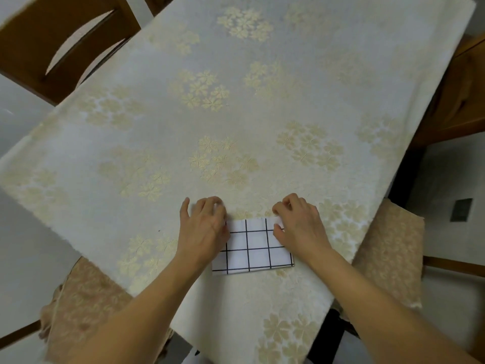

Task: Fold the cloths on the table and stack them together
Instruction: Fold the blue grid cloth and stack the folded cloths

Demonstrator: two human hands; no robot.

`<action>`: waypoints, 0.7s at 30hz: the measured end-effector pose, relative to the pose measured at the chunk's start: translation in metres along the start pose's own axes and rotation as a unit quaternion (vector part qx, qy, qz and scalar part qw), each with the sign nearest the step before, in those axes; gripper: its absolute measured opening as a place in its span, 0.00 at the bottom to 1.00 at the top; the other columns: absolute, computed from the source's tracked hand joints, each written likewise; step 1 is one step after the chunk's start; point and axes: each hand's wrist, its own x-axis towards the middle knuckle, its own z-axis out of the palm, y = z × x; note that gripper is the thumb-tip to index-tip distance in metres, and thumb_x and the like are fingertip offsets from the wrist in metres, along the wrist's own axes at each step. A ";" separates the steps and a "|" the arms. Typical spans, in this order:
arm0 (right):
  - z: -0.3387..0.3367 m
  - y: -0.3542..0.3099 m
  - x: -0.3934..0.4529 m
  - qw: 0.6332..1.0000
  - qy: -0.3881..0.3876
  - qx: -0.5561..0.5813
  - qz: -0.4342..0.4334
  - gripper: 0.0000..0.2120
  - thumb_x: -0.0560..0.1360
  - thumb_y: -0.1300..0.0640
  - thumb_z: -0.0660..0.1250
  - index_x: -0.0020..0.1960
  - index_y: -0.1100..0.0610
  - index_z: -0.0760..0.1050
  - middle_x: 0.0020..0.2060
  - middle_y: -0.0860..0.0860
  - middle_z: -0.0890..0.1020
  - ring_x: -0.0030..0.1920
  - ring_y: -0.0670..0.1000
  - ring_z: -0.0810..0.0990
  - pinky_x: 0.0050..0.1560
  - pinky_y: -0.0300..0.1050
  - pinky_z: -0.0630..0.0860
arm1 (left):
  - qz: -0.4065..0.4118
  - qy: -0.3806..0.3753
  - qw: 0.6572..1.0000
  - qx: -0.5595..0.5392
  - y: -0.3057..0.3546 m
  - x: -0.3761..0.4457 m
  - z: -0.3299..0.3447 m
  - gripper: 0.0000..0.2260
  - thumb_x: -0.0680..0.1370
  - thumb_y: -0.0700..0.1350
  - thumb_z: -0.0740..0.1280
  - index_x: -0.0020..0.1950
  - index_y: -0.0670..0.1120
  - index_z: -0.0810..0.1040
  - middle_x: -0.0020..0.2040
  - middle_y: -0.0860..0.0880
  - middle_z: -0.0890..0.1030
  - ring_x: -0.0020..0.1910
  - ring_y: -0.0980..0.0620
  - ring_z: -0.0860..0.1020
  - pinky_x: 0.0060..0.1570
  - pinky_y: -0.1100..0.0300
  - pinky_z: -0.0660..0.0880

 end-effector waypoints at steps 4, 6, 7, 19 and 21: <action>0.001 -0.005 -0.015 0.998 0.057 0.024 0.011 0.16 0.71 0.60 0.73 0.58 0.59 0.78 0.55 0.55 0.78 0.53 0.55 0.77 0.54 0.55 0.78 | -0.020 0.039 0.998 -0.036 0.012 -0.014 0.000 0.15 0.77 0.46 0.66 0.63 0.44 0.74 0.67 0.44 0.75 0.65 0.43 0.74 0.70 0.37 0.63; 0.005 -0.013 -0.025 0.997 0.076 0.017 -0.006 0.17 0.77 0.58 0.66 0.65 0.61 0.76 0.63 0.58 0.77 0.63 0.57 0.75 0.64 0.57 0.75 | 0.008 0.038 0.998 -0.047 0.020 -0.026 0.003 0.21 0.78 0.48 0.63 0.70 0.43 0.70 0.73 0.43 0.70 0.71 0.43 0.69 0.72 0.39 0.62; 0.009 -0.019 -0.030 0.997 0.070 0.013 -0.018 0.20 0.79 0.55 0.61 0.68 0.62 0.73 0.68 0.59 0.75 0.69 0.58 0.72 0.70 0.55 0.70 | 0.029 0.029 0.998 -0.046 0.025 -0.032 0.006 0.24 0.78 0.49 0.61 0.73 0.42 0.68 0.75 0.42 0.67 0.74 0.43 0.66 0.73 0.41 0.61; 0.054 -0.030 -0.047 0.994 -0.082 -0.045 -0.054 0.36 0.83 0.37 0.41 0.81 0.61 0.43 0.81 0.56 0.45 0.81 0.52 0.42 0.79 0.52 0.48 | 0.063 -0.029 0.997 -0.023 0.035 -0.052 0.052 0.30 0.83 0.56 0.48 0.81 0.41 0.50 0.82 0.44 0.49 0.81 0.49 0.47 0.77 0.47 0.52; 0.052 -0.026 -0.048 0.993 -0.087 -0.059 -0.051 0.39 0.82 0.34 0.42 0.81 0.62 0.42 0.81 0.56 0.43 0.81 0.53 0.41 0.79 0.53 0.48 | 0.050 -0.036 0.998 -0.020 0.033 -0.055 0.053 0.32 0.83 0.59 0.48 0.81 0.42 0.48 0.82 0.45 0.48 0.81 0.49 0.47 0.78 0.47 0.52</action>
